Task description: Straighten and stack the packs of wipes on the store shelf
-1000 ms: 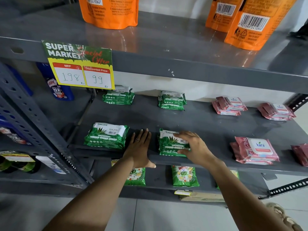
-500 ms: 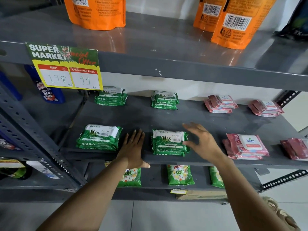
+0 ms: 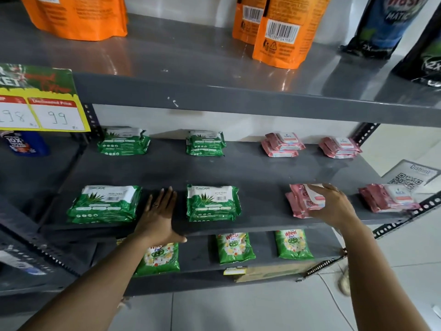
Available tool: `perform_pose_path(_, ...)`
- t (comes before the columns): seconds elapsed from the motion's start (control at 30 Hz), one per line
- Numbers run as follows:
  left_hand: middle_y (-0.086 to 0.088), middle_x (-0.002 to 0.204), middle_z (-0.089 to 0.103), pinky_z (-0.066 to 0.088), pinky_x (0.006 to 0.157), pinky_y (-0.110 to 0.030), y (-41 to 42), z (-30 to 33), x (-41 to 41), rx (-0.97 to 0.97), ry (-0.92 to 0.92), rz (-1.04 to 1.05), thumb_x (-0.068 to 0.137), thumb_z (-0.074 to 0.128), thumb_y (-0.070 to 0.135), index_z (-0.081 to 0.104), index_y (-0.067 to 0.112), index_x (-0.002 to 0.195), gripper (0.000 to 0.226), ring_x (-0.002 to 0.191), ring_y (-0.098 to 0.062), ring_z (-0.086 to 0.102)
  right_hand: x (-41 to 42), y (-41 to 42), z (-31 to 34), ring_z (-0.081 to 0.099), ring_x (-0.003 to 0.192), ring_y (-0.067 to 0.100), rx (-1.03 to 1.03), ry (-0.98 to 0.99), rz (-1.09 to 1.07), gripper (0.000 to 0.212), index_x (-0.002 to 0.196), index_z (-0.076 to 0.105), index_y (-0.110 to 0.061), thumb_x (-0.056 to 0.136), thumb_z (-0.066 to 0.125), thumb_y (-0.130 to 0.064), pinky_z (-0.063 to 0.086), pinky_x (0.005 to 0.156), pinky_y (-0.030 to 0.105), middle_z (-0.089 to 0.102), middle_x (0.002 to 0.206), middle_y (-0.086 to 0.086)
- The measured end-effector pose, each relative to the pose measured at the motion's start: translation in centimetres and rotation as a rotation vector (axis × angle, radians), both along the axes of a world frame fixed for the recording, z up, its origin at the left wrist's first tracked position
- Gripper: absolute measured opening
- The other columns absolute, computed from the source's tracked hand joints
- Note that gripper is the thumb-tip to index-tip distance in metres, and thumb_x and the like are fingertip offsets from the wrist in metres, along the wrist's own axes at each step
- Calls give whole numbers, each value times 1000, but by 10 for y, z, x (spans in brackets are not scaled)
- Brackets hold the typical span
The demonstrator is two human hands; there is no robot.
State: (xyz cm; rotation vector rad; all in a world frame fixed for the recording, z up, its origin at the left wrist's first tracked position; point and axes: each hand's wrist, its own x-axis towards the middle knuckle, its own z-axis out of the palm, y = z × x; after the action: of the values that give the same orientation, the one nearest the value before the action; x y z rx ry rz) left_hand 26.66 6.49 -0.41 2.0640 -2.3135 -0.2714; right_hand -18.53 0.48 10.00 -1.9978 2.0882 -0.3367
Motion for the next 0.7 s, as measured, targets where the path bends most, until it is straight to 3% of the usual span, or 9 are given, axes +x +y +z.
perform_pose_path(0.17,-4,156,-28,-12,118,-45,1,2,-2,7,10,20,59,61,86,-19,11,148,142,143,-21,-27,-1,-1,-7,52,120,33,-45,-21,50,78,127,58,-19,56,85,-3,47,96,45,57,132,10)
perform_pose_path(0.3,-4,157,-25,-12,118,-43,2,2,-2,-7,26,26,57,64,85,-17,11,148,143,143,-20,-25,0,1,-5,62,106,34,-124,-22,28,64,121,63,-21,63,83,-4,52,86,43,60,127,8)
perform_pose_path(0.7,-5,158,-23,-12,118,-43,2,6,-3,3,17,25,57,63,85,-15,11,150,142,144,-20,-24,-2,2,-3,59,112,35,-90,-47,11,64,121,63,-22,63,83,-3,52,87,45,58,131,10)
